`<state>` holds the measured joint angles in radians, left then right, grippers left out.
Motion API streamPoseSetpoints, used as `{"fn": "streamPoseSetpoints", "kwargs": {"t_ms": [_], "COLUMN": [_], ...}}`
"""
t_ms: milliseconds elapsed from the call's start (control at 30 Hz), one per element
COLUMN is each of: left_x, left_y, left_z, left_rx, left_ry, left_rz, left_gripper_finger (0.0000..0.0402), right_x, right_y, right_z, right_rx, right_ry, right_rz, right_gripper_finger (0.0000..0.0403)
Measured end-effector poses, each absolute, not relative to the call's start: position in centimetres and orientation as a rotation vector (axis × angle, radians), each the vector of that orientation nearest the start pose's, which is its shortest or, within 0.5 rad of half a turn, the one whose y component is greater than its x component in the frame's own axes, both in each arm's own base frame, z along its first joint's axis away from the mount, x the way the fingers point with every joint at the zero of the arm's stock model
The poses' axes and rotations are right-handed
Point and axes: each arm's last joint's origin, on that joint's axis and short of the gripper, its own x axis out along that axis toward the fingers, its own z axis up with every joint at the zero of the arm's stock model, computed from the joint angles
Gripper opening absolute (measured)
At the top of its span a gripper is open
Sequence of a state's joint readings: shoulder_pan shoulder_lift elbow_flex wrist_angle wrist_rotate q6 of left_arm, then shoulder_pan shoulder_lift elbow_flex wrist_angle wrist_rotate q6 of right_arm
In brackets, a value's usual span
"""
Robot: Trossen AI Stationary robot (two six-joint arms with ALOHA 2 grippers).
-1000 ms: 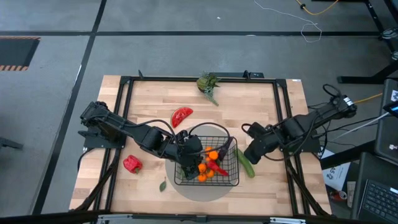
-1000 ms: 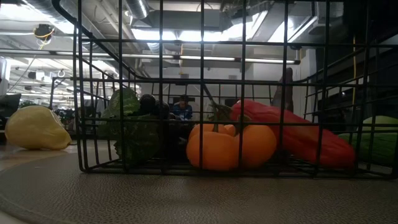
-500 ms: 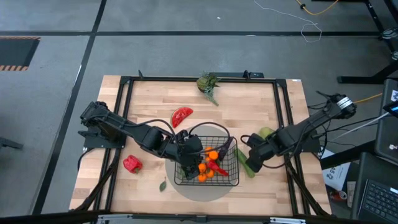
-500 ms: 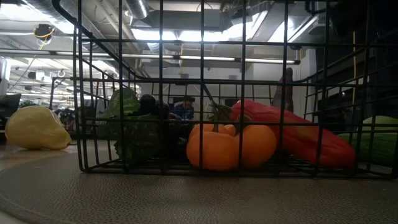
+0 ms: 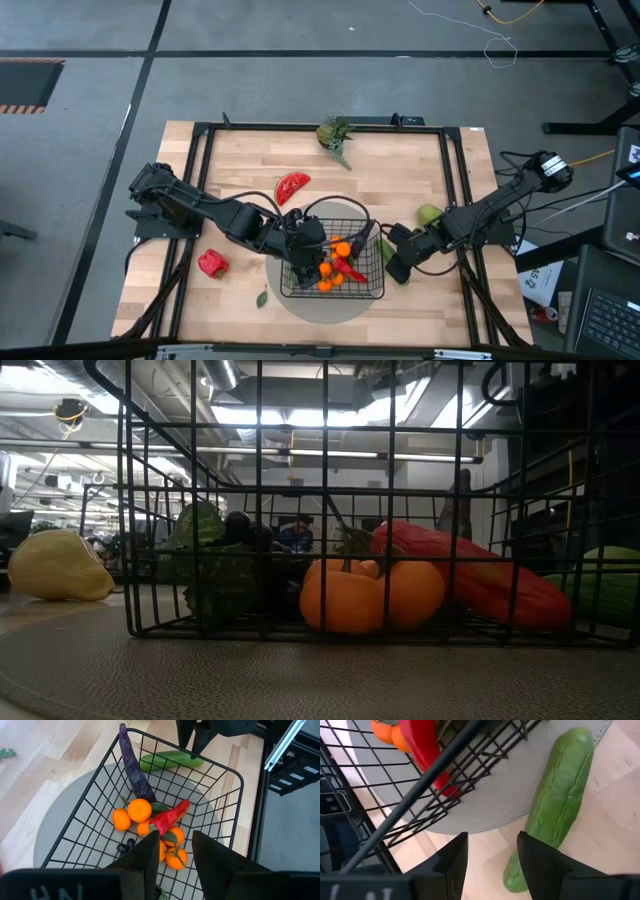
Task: Build produce basket
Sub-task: Put the green cucumber into the black wire basket
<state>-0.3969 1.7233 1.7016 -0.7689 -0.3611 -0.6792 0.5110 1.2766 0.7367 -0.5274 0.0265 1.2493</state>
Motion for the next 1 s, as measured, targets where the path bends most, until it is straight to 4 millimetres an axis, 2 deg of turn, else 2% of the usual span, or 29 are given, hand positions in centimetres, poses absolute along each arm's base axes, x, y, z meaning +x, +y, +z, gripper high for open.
{"fn": "streamPoseSetpoints", "kwargs": {"t_ms": [1000], "left_x": [34.81], "left_y": [-13.42], "left_z": [35.18], "left_rx": [-0.349], "left_ry": [0.696], "left_rz": [0.231], "left_gripper_finger": [0.0110], "right_x": [19.32], "right_y": [10.50], "right_z": [18.96], "right_rx": [0.742], "right_ry": [1.194], "right_rz": [-0.344], "right_gripper_finger": [0.0170]}}
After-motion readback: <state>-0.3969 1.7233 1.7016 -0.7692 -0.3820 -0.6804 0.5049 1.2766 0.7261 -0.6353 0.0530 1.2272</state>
